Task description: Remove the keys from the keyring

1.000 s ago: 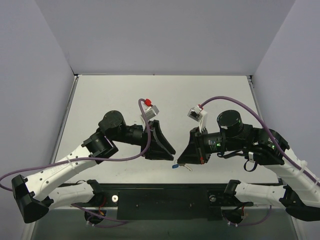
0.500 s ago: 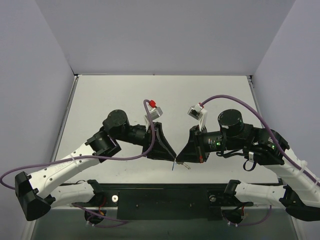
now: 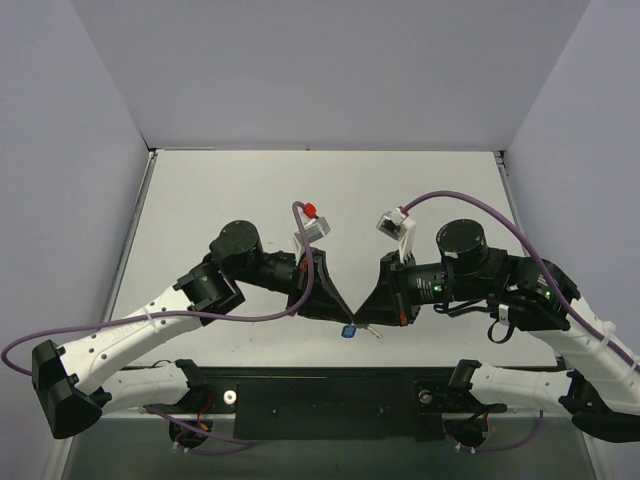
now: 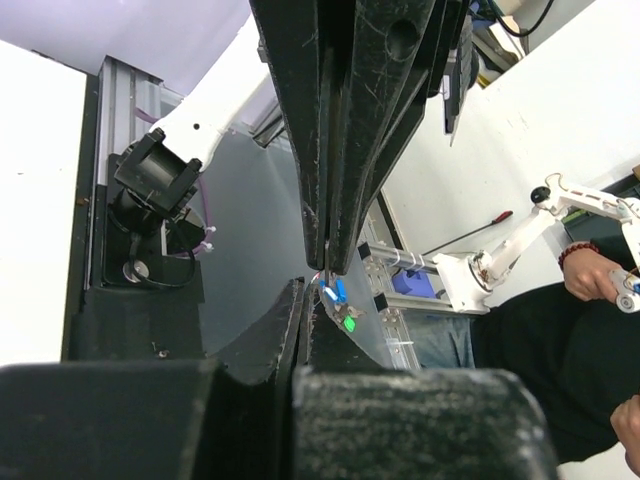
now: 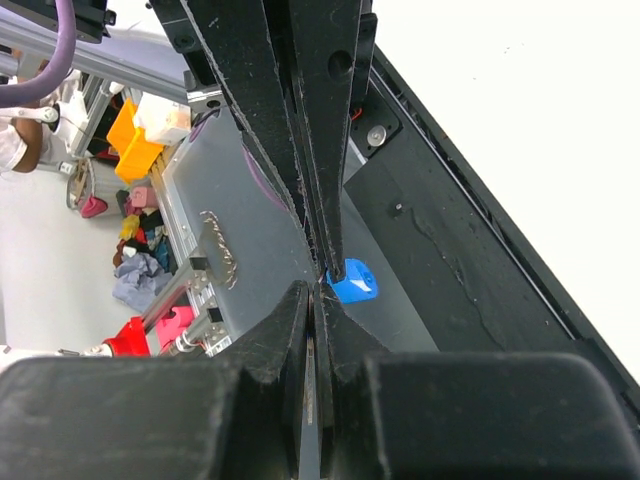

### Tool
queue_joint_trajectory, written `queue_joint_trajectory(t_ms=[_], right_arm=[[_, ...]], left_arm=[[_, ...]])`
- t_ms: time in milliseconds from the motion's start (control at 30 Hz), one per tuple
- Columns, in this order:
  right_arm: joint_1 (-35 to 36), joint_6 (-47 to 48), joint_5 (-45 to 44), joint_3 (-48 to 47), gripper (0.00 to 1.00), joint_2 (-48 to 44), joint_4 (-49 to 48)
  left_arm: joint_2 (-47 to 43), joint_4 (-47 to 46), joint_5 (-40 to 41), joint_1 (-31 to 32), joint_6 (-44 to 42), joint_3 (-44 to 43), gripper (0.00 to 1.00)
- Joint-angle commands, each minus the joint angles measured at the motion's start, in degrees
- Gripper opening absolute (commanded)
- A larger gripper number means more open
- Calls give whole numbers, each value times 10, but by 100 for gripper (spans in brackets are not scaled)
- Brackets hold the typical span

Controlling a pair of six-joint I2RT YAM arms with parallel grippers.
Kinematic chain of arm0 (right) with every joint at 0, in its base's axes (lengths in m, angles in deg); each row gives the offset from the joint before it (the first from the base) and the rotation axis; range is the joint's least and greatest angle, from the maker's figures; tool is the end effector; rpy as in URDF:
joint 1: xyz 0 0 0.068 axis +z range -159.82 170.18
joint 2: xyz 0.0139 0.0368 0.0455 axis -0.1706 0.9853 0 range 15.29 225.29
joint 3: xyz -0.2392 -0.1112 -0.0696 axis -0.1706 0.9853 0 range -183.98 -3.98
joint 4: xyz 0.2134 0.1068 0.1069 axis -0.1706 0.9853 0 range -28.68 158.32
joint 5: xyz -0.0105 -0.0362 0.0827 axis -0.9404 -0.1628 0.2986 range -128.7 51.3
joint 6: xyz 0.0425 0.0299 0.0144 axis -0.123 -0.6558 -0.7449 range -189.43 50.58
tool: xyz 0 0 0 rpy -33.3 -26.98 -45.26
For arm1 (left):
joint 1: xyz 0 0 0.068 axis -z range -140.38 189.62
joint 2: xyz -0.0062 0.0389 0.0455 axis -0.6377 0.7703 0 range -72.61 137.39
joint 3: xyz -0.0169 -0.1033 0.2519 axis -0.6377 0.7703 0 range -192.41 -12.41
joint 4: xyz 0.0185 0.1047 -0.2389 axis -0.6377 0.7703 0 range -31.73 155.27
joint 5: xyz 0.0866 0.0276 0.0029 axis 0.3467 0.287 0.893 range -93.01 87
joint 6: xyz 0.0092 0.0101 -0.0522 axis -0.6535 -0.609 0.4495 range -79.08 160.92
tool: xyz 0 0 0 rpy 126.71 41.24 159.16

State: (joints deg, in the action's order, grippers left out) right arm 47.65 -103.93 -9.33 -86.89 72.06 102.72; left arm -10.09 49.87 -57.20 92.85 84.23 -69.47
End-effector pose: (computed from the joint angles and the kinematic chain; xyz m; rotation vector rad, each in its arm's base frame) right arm 0.0767 0.1528 0.4685 -0.8218 1.9547 1.5205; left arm 0.1221 -0.2116 0.3889 1.0707 1.6316 -1.9347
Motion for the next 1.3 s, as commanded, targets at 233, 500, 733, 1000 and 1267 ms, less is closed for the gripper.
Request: queue_joint_trajectory(t_ms=[233,500,733,1000,1267], right_arm=[[7,1,-80,5,0,-12,-13],[6,4,-109,9,0,-23,-14],[5,4,-132,9,0,-26,-12],[5,4,-143,7,0,-25,-13],[6,7,-137,7,0,-23,-13]], left_arm=[[-43,-16,146,6,44,5,0],[-61,-41,194,6,78,28,0],[-79,-65,254,7,107,54,0],[-86,-72,295,16,122,61,0],[-76,-9,288,16,86,30,0]])
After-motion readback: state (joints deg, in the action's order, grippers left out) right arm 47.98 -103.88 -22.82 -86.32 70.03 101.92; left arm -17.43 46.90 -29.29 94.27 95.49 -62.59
